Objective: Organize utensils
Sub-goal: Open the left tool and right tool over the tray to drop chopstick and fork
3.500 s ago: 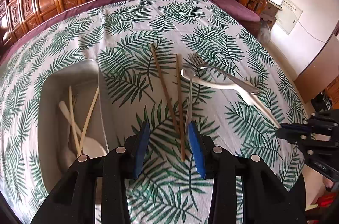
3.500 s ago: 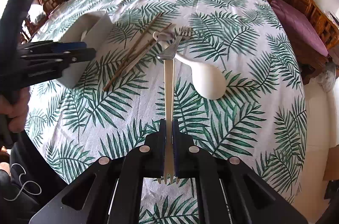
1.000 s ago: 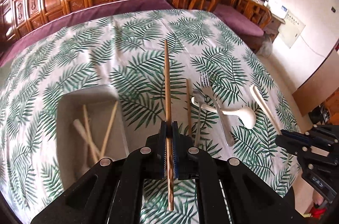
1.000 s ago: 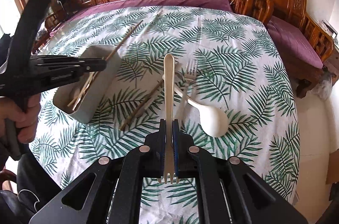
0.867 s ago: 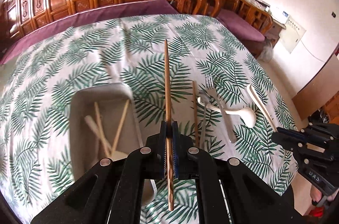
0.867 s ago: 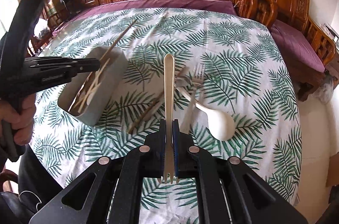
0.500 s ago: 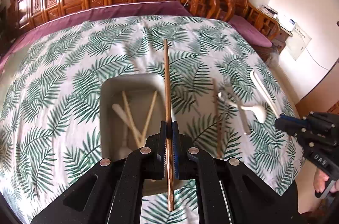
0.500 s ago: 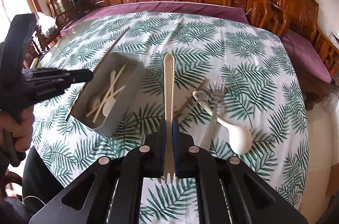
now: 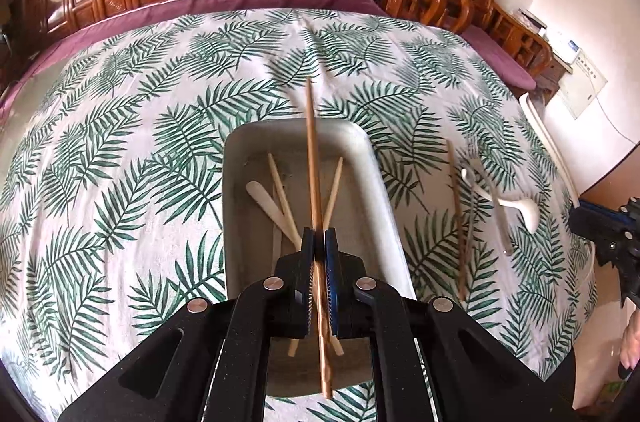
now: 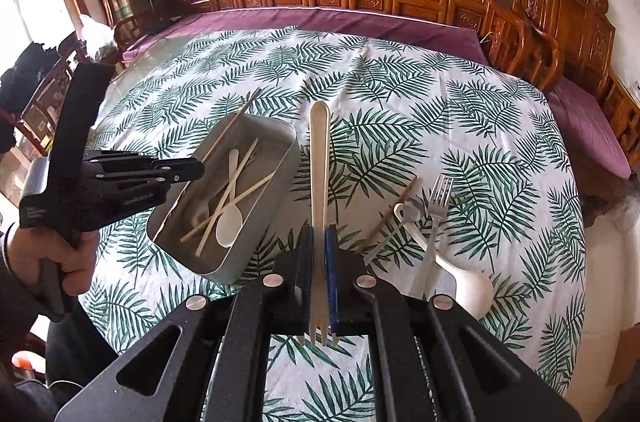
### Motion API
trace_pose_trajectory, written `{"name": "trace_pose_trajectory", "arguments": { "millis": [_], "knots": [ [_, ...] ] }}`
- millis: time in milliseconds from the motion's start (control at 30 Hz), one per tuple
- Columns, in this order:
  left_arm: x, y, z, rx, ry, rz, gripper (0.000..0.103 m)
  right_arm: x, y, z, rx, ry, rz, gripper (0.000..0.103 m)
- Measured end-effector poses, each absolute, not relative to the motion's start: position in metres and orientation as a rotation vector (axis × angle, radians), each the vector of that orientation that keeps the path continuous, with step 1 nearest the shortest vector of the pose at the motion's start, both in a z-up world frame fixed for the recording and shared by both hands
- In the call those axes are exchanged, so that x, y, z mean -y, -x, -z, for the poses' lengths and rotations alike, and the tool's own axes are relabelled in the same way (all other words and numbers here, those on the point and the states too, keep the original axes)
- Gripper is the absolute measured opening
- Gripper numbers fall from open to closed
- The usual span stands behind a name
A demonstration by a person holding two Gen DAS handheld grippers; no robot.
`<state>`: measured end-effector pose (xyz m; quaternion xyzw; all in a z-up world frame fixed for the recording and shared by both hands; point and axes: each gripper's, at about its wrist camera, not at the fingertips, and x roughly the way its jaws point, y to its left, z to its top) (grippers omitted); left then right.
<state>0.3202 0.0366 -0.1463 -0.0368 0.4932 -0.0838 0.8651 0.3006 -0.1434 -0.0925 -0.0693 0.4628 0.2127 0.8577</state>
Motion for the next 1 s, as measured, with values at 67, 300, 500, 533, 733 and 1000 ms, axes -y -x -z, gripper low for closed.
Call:
{"name": "trace_pose_trajectory", "arguments": {
  "millis": [67,300,500,533,733,1000],
  "knots": [
    [-0.040,-0.320,0.147,-1.030,0.091,0.174,0.005,0.138,-0.302,0.094,-0.978,0.151,-0.449,0.008],
    [-0.053,-0.312,0.138,-1.001,0.088,0.175,0.005,0.116,-0.309,0.098,-0.984,0.158,-0.473,0.008],
    [-0.072,-0.296,0.123,-0.964,0.078,0.161,0.005,0.085,-0.316,0.104,-0.991,0.141,-0.512,0.008],
    [-0.075,-0.293,0.120,-0.957,0.077,0.156,0.005,0.081,-0.318,0.106,-0.996,0.134,-0.519,0.008],
    [-0.092,-0.280,0.107,-0.918,0.070,0.136,0.018,0.058,-0.329,0.116,-1.019,0.106,-0.541,0.008],
    [-0.105,-0.267,0.098,-0.884,0.058,0.114,0.024,0.041,-0.342,0.131,-1.061,0.058,-0.542,0.008]
  ]
}}
